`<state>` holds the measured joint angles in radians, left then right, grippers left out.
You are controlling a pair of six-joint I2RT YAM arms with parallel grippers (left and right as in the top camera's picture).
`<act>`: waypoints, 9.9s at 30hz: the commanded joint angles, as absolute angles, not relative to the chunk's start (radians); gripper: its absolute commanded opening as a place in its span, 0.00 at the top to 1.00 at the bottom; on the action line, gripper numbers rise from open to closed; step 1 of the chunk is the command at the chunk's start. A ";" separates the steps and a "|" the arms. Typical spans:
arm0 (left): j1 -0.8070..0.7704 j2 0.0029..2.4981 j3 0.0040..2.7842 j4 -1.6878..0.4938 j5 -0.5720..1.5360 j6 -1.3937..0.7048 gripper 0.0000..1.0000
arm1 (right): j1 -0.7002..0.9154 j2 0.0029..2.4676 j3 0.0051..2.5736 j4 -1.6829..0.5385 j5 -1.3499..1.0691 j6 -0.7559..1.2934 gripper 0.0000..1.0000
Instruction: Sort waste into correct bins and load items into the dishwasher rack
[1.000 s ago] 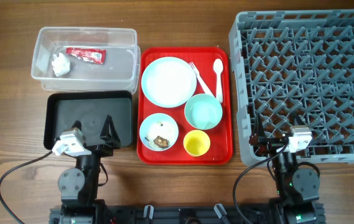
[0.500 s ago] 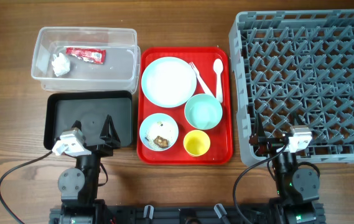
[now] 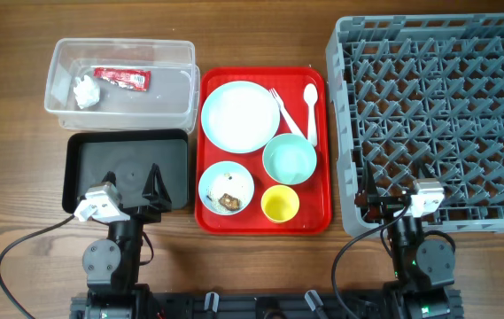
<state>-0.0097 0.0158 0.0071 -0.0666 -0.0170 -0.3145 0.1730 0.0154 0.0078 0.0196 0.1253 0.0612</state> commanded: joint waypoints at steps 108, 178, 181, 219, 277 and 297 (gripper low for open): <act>-0.245 1.296 1.190 -0.574 1.438 -0.423 0.96 | 0.414 1.073 1.135 -0.276 -1.094 0.264 0.49; -0.778 1.588 1.125 -0.881 -0.184 -0.608 0.45 | -0.009 0.852 1.230 -0.953 -0.453 0.239 0.22; -0.781 1.719 1.125 -0.828 -0.175 -0.619 0.57 | -0.009 0.852 1.230 -0.958 -0.454 0.239 0.22; 0.192 1.503 1.024 -0.892 1.090 -0.146 0.96 | -0.009 0.852 1.230 -0.921 -0.453 0.239 0.21; -0.337 1.310 1.009 -0.881 0.134 -0.421 0.96 | -0.009 0.852 1.230 -0.891 -0.476 0.269 0.20; -0.771 1.584 1.035 -0.702 -0.072 -0.532 0.66 | -0.009 0.852 1.230 -0.897 -0.475 0.265 0.18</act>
